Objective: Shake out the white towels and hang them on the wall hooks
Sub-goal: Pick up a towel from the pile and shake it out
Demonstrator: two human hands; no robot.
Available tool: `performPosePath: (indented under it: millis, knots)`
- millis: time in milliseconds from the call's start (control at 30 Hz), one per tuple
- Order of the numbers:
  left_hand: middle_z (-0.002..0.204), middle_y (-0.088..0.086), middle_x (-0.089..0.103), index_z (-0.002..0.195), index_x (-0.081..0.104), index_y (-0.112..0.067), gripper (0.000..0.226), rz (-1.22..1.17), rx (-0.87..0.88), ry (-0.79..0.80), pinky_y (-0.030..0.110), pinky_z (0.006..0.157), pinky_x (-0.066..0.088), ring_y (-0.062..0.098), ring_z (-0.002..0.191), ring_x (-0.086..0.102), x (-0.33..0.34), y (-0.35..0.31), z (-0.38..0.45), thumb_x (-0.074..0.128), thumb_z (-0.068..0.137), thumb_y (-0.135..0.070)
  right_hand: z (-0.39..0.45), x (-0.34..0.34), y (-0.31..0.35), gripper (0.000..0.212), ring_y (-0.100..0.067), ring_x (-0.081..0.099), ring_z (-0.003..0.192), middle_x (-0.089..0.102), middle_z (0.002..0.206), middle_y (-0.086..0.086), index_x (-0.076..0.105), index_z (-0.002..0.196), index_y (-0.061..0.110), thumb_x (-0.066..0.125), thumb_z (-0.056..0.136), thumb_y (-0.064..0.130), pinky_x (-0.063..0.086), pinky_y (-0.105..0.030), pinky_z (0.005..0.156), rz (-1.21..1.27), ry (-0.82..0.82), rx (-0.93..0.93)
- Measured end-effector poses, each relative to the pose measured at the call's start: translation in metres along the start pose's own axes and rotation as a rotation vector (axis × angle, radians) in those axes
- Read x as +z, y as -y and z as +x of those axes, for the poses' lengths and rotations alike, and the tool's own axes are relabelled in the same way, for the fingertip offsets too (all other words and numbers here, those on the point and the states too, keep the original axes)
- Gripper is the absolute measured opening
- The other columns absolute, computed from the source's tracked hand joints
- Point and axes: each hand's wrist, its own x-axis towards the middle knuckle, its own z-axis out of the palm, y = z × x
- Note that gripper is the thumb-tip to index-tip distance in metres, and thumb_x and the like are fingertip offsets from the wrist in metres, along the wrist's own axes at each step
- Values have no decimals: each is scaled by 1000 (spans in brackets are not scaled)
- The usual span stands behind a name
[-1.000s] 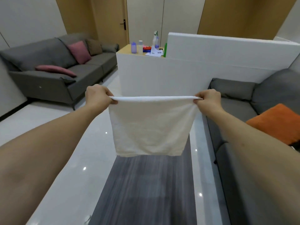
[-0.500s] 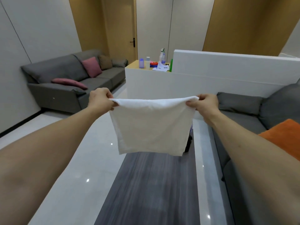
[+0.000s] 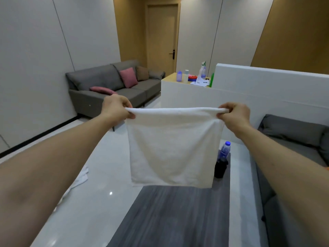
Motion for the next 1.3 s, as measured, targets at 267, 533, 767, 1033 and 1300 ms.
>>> performPosePath:
  millis: [267,533,767,1033,1300]
  knots:
    - [70,-10,71,64,73,-32,17,-62,-148,-107,22,63,48,11,76,65,-33,30,-36,85,64,-19,-6,29,16,10,-11,59,71,66,76,4,73,83,21,71,82,11,42,-21,64,-28,215,-84]
    - [77,2,70,64,71,-28,21,-51,-314,-227,37,78,59,26,82,68,-104,90,-84,81,71,-10,-32,89,88,11,-22,65,90,69,91,-3,74,83,24,72,87,14,57,-37,79,281,410,-80]
    - [86,3,70,73,71,-26,10,138,-444,-331,34,80,55,23,89,64,-191,159,-131,79,73,-19,-84,163,196,10,-15,61,87,67,89,4,70,86,26,65,92,20,52,-39,82,547,454,-126]
    - [82,5,68,77,70,-20,6,258,-608,-289,26,66,45,25,86,62,-322,275,-224,73,75,-16,-211,273,335,21,1,59,64,68,67,17,76,83,31,63,93,17,49,-10,60,736,538,-154]
    - [136,-14,52,137,51,-31,67,-195,-435,-123,26,103,39,7,128,45,-398,336,-288,81,77,-22,-374,378,498,20,-4,66,71,72,74,13,75,85,27,60,94,18,53,-20,64,712,915,-345]
